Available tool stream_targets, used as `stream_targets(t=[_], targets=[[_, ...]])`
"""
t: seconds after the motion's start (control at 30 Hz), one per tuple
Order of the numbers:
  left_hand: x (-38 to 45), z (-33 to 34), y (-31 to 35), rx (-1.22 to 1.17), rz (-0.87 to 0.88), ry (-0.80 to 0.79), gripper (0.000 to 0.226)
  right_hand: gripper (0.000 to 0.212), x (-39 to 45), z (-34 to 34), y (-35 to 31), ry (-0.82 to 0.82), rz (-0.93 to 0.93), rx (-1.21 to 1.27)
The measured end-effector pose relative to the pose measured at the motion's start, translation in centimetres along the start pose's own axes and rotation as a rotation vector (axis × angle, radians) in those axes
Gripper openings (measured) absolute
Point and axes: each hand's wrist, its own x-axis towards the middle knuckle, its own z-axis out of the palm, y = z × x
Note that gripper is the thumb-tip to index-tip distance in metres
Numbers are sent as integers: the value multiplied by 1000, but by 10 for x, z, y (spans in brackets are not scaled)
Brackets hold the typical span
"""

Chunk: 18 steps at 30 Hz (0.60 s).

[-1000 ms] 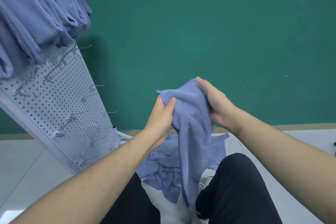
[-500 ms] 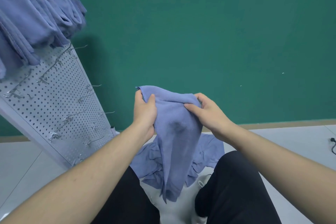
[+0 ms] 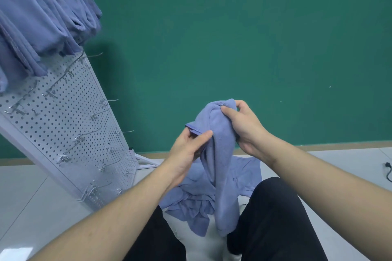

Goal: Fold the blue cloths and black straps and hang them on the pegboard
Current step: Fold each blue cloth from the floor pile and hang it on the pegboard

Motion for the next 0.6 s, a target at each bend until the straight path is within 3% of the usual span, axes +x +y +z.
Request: stream_targets(t=[0.23, 0.3, 0.4, 0.53, 0.6], targets=[[2, 0, 7, 295, 62, 5, 46, 12, 8, -9, 1, 88, -28, -158], [0, 4, 4, 369, 44, 38, 38, 10, 8, -8, 1, 62, -13, -153], [2, 3, 2, 346, 11, 185, 13, 7, 7, -7, -3, 28, 5, -170], [2, -1, 9, 238, 19, 124, 27, 7, 9, -12, -6, 70, 23, -193], [6, 0, 10, 183, 46, 150, 33, 17, 8, -13, -5, 87, 44, -202]])
